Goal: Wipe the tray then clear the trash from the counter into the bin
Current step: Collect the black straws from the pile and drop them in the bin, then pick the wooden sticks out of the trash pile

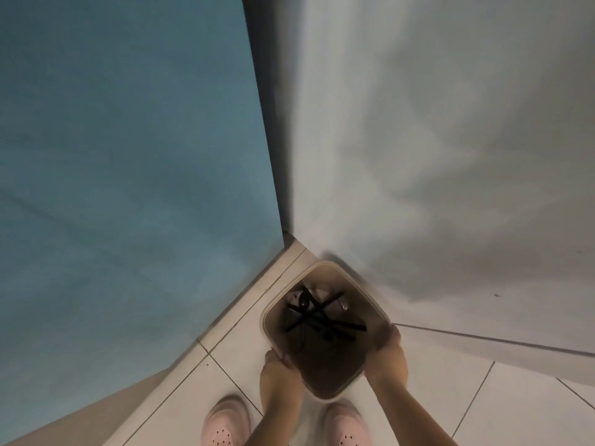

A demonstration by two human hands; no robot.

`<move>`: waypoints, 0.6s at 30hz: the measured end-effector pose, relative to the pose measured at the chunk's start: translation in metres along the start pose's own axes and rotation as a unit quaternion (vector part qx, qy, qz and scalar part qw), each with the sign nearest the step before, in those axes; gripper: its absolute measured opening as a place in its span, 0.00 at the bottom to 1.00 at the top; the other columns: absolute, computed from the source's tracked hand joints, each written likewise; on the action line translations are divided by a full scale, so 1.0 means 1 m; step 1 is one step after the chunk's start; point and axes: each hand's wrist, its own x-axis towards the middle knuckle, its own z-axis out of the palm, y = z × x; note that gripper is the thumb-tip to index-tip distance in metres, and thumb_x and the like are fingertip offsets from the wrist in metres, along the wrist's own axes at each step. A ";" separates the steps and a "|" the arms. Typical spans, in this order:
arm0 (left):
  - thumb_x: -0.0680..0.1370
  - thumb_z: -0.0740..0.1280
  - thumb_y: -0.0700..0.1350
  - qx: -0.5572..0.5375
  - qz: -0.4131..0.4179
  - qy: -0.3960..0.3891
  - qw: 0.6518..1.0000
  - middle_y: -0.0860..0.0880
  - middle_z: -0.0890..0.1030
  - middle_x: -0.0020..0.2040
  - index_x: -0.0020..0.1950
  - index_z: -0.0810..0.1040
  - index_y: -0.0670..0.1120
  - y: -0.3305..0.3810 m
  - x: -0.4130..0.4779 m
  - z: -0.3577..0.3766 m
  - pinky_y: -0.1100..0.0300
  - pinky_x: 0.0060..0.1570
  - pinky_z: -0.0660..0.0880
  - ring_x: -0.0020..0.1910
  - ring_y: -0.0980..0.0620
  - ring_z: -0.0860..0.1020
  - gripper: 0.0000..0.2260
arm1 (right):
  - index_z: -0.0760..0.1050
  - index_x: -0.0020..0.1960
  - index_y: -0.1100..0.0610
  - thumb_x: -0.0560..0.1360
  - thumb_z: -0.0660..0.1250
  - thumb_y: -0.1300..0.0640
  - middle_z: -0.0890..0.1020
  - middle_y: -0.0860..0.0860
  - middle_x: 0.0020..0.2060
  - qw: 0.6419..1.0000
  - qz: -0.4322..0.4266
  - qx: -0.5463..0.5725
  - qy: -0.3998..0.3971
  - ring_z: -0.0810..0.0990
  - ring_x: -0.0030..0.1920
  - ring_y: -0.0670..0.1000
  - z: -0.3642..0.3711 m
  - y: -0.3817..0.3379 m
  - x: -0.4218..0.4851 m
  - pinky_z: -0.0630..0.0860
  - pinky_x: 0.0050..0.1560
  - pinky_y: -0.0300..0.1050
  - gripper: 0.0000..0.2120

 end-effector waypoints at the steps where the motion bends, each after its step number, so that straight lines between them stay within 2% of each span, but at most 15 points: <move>1: 0.80 0.57 0.47 0.004 -0.002 -0.006 1.000 0.40 0.81 0.51 0.54 0.70 0.43 0.002 -0.002 -0.003 0.52 0.49 0.76 0.50 0.40 0.79 0.09 | 0.56 0.72 0.57 0.75 0.59 0.61 0.79 0.61 0.53 1.000 0.001 -0.011 -0.014 0.80 0.49 0.62 -0.001 -0.002 -0.001 0.77 0.47 0.52 0.27; 2: 0.80 0.58 0.48 0.013 -0.006 -0.010 1.000 0.40 0.80 0.56 0.61 0.68 0.42 0.005 -0.005 -0.006 0.53 0.51 0.75 0.53 0.40 0.78 0.13 | 0.55 0.73 0.57 0.75 0.60 0.59 0.79 0.61 0.55 0.999 0.007 -0.020 -0.024 0.80 0.50 0.62 -0.005 -0.004 -0.005 0.77 0.47 0.51 0.28; 4: 0.79 0.61 0.54 0.026 -0.023 0.001 0.999 0.38 0.72 0.65 0.74 0.55 0.41 0.009 -0.013 -0.017 0.52 0.55 0.72 0.61 0.40 0.75 0.29 | 0.54 0.74 0.58 0.76 0.62 0.52 0.73 0.62 0.61 0.999 0.029 -0.020 -0.029 0.76 0.56 0.63 -0.014 -0.009 -0.018 0.74 0.52 0.51 0.31; 6: 0.78 0.61 0.58 -0.003 -0.039 0.033 0.999 0.37 0.66 0.69 0.77 0.46 0.43 0.018 -0.028 -0.037 0.49 0.58 0.71 0.64 0.38 0.72 0.37 | 0.53 0.75 0.58 0.75 0.65 0.49 0.66 0.63 0.66 0.999 0.030 -0.011 -0.005 0.72 0.62 0.64 -0.029 -0.014 -0.039 0.71 0.58 0.52 0.35; 8: 0.77 0.61 0.58 -0.016 -0.036 0.064 0.997 0.37 0.64 0.70 0.77 0.47 0.44 0.032 -0.050 -0.063 0.49 0.62 0.68 0.66 0.38 0.69 0.36 | 0.59 0.74 0.57 0.72 0.68 0.52 0.66 0.63 0.65 1.000 0.011 0.005 0.017 0.73 0.60 0.64 -0.048 -0.026 -0.071 0.69 0.60 0.54 0.34; 10: 0.77 0.62 0.58 -0.017 -0.037 0.064 0.997 0.40 0.65 0.69 0.77 0.54 0.47 0.048 -0.080 -0.095 0.52 0.64 0.65 0.67 0.41 0.68 0.33 | 0.70 0.67 0.57 0.67 0.74 0.57 0.71 0.64 0.55 0.993 -0.090 0.066 0.038 0.77 0.50 0.64 -0.053 -0.036 -0.095 0.72 0.56 0.53 0.30; 11: 0.76 0.63 0.58 -0.019 -0.020 0.067 0.997 0.42 0.68 0.68 0.75 0.61 0.49 0.056 -0.099 -0.110 0.54 0.63 0.66 0.66 0.43 0.69 0.30 | 0.75 0.63 0.55 0.65 0.75 0.53 0.73 0.65 0.49 0.985 -0.149 0.088 0.007 0.78 0.45 0.64 -0.057 -0.031 -0.100 0.71 0.57 0.53 0.27; 12: 0.74 0.65 0.59 -0.032 0.013 0.084 0.996 0.44 0.72 0.62 0.69 0.69 0.56 0.061 -0.117 -0.123 0.56 0.60 0.69 0.62 0.46 0.73 0.24 | 0.77 0.61 0.49 0.63 0.74 0.41 0.74 0.66 0.43 0.970 -0.214 0.101 0.045 0.78 0.41 0.63 -0.049 -0.020 -0.094 0.68 0.61 0.51 0.28; 13: 0.70 0.66 0.61 -0.057 0.057 0.119 0.990 0.47 0.77 0.53 0.58 0.75 0.63 0.068 -0.136 -0.138 0.60 0.54 0.72 0.54 0.52 0.78 0.17 | 0.77 0.58 0.40 0.61 0.66 0.29 0.75 0.65 0.37 0.938 -0.280 0.153 0.139 0.77 0.37 0.60 -0.044 -0.021 -0.093 0.63 0.63 0.42 0.29; 14: 0.65 0.64 0.63 -0.092 0.089 0.146 0.981 0.51 0.77 0.43 0.49 0.75 0.69 0.076 -0.157 -0.157 0.66 0.46 0.72 0.43 0.57 0.80 0.13 | 0.74 0.56 0.34 0.63 0.60 0.27 0.77 0.60 0.33 0.910 -0.337 0.164 0.179 0.76 0.34 0.54 -0.049 -0.036 -0.104 0.61 0.59 0.33 0.25; 15: 0.62 0.63 0.64 -0.123 0.102 0.147 0.976 0.55 0.75 0.36 0.42 0.72 0.75 0.084 -0.180 -0.178 0.71 0.41 0.69 0.40 0.62 0.78 0.11 | 0.73 0.55 0.32 0.63 0.61 0.31 0.79 0.52 0.33 0.886 -0.385 0.171 0.193 0.74 0.31 0.46 -0.069 -0.059 -0.132 0.63 0.52 0.29 0.21; 16: 0.62 0.65 0.62 -0.148 0.102 0.129 0.975 0.58 0.74 0.34 0.38 0.67 0.81 0.092 -0.204 -0.199 0.72 0.40 0.68 0.40 0.67 0.76 0.12 | 0.74 0.54 0.35 0.62 0.67 0.39 0.81 0.48 0.36 0.879 -0.408 0.181 0.168 0.74 0.31 0.41 -0.095 -0.087 -0.180 0.66 0.46 0.28 0.20; 17: 0.66 0.69 0.58 -0.165 0.108 0.111 0.974 0.59 0.75 0.33 0.35 0.65 0.82 0.098 -0.229 -0.223 0.71 0.40 0.69 0.36 0.68 0.75 0.17 | 0.76 0.52 0.40 0.62 0.70 0.47 0.81 0.48 0.40 0.872 -0.433 0.214 0.083 0.75 0.35 0.41 -0.136 -0.121 -0.246 0.69 0.43 0.29 0.18; 18: 0.69 0.70 0.54 -0.175 0.127 0.098 0.971 0.57 0.76 0.32 0.34 0.67 0.80 0.103 -0.255 -0.248 0.69 0.41 0.71 0.32 0.65 0.75 0.20 | 0.77 0.49 0.43 0.64 0.69 0.52 0.80 0.49 0.42 0.840 -0.476 0.257 0.048 0.75 0.36 0.41 -0.172 -0.155 -0.302 0.71 0.41 0.31 0.14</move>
